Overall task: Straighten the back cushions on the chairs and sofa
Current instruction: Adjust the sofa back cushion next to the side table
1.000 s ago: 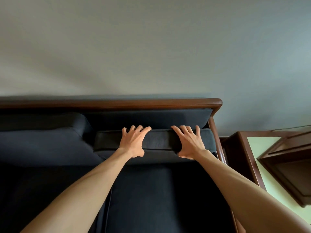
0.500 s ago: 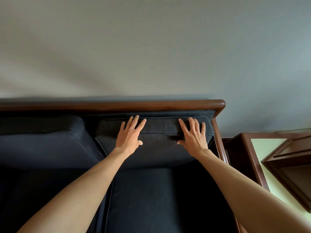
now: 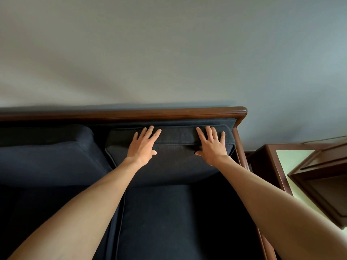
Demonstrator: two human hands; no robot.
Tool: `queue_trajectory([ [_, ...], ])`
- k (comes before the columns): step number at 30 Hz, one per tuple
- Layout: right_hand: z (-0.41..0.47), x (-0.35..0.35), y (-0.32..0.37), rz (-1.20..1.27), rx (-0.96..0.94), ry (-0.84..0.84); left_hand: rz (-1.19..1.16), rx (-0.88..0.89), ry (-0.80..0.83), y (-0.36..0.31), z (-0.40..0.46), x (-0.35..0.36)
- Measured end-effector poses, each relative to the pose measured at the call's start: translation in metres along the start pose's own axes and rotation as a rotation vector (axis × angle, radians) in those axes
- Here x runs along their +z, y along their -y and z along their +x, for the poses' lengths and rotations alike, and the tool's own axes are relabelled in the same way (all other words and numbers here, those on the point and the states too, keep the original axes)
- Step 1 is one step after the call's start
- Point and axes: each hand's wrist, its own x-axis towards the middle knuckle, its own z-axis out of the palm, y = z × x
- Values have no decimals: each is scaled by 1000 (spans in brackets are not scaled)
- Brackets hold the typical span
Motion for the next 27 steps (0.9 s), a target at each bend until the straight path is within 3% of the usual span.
queue_trajectory([
  [4, -8, -9, 6, 8, 9, 67, -39, -8, -93, -4, -16, 1],
  [7, -16, -19, 8, 48, 8, 87, -81, -54, -76, -10, -25, -10],
  [15, -54, -83, 8, 126, 0, 19, -97, -100, -97, -43, -47, -75],
  [20, -98, -145, -5, 214, 31, -101, -117, -74, -182, -82, -68, -131],
  [27, -197, -257, -36, 298, 107, -287, -223, 94, -320, -164, -129, -243],
])
